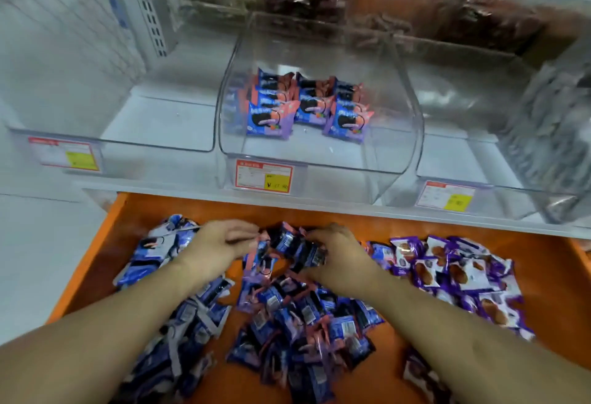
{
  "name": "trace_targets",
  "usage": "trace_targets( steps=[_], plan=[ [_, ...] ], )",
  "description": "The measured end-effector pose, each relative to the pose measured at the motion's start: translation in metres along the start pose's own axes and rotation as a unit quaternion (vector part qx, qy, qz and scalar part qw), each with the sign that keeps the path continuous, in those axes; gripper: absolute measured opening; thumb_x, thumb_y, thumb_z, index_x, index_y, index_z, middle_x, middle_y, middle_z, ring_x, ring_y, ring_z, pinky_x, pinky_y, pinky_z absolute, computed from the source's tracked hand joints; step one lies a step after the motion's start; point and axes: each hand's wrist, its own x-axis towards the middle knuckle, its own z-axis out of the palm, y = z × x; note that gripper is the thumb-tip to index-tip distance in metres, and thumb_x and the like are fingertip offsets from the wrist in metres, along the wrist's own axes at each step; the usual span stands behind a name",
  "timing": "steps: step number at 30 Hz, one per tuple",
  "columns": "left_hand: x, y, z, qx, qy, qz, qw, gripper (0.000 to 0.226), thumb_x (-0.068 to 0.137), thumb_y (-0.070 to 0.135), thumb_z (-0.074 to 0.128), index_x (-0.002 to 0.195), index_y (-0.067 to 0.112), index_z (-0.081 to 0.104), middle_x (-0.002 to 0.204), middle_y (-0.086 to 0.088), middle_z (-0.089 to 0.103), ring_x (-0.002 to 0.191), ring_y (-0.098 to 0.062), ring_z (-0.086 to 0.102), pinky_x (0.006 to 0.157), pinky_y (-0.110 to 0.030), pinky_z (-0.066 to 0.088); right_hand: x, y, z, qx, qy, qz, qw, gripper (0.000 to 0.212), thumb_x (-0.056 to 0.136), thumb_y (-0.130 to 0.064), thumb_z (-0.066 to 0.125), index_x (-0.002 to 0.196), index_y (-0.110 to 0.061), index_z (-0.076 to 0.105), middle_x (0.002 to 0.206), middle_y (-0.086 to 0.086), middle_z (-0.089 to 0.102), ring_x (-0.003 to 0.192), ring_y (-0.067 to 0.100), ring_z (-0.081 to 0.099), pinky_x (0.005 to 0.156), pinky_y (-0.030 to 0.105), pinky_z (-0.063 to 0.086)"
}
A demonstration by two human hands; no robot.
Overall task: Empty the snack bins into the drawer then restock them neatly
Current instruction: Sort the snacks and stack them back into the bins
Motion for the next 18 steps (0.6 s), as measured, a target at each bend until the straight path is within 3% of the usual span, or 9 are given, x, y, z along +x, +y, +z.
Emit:
trace_targets(
  steps=[4, 6, 8, 10, 14, 16, 18],
  plan=[
    [-0.054, 0.056, 0.002, -0.114, -0.021, -0.002, 0.993, 0.023, 0.098, 0.014, 0.07, 0.117, 0.025, 0.075, 0.116, 0.013, 0.077, 0.114, -0.006, 0.068, 0.085, -0.036, 0.059, -0.039, -0.04, -0.058, 0.092, 0.01, -0.006, 0.996, 0.045, 0.076, -0.043, 0.088, 0.115, -0.034, 0.067, 0.106, -0.013, 0.066, 0.099, 0.006, 0.064, 0.087, 0.025, 0.053],
    [-0.081, 0.082, 0.005, -0.178, -0.04, 0.0, 0.983, 0.024, 0.1, 0.01, 0.066, 0.121, 0.02, 0.075, 0.12, 0.006, 0.076, 0.121, -0.014, 0.066, 0.079, -0.039, 0.06, -0.066, -0.058, -0.083, 0.111, 0.016, -0.019, 0.994, 0.044, 0.078, -0.046, 0.087, 0.113, -0.034, 0.062, 0.103, -0.014, 0.067, 0.092, 0.003, 0.065, 0.083, 0.027, 0.056],
    [-0.106, 0.107, 0.008, -0.238, -0.065, 0.006, 0.969, 0.026, 0.101, 0.01, 0.062, 0.125, 0.011, 0.071, 0.123, -0.008, 0.075, 0.121, -0.031, 0.067, 0.088, -0.051, 0.06, -0.091, -0.07, -0.103, 0.11, 0.041, -0.031, 0.993, 0.045, 0.079, -0.049, 0.086, 0.112, -0.035, 0.058, 0.102, -0.013, 0.067, 0.09, 0.002, 0.064, 0.078, 0.025, 0.055],
    [-0.128, 0.129, 0.01, -0.246, -0.078, 0.026, 0.966, 0.029, 0.097, 0.013, 0.067, 0.124, 0.007, 0.072, 0.121, -0.016, 0.074, 0.116, -0.038, 0.069, 0.099, -0.057, 0.056, -0.113, -0.081, -0.122, 0.121, 0.068, -0.042, 0.989, 0.048, 0.078, -0.048, 0.088, 0.111, -0.037, 0.055, 0.099, -0.013, 0.067, 0.084, 0.002, 0.065, 0.07, 0.02, 0.053],
    [-0.154, 0.158, 0.006, -0.168, -0.048, 0.089, 0.981, 0.037, 0.086, 0.001, 0.078, 0.12, 0.012, 0.072, 0.113, -0.007, 0.078, 0.108, -0.029, 0.074, 0.098, -0.05, 0.058, -0.141, -0.097, -0.155, 0.182, 0.102, -0.051, 0.977, 0.068, 0.071, -0.035, 0.096, 0.121, -0.049, 0.051, 0.096, -0.013, 0.064, 0.078, 0.005, 0.066, 0.062, 0.02, 0.051],
    [-0.159, 0.168, 0.004, -0.159, -0.03, 0.106, 0.981, 0.037, 0.086, -0.003, 0.076, 0.12, 0.013, 0.072, 0.112, -0.006, 0.079, 0.106, -0.026, 0.075, 0.097, -0.047, 0.059, -0.147, -0.1, -0.168, 0.224, 0.101, -0.065, 0.967, 0.077, 0.073, -0.025, 0.096, 0.126, -0.055, 0.05, 0.097, -0.011, 0.066, 0.076, 0.008, 0.069, 0.067, 0.023, 0.055],
    [-0.159, 0.176, 0.002, -0.171, -0.011, 0.123, 0.978, 0.038, 0.085, -0.006, 0.076, 0.118, 0.013, 0.073, 0.111, -0.008, 0.079, 0.105, -0.027, 0.075, 0.098, -0.049, 0.057, -0.149, -0.104, -0.177, 0.266, 0.11, -0.078, 0.954, 0.071, 0.08, -0.021, 0.091, 0.129, -0.052, 0.051, 0.092, -0.017, 0.068, 0.069, 0.008, 0.068, 0.07, 0.027, 0.058]
  ],
)
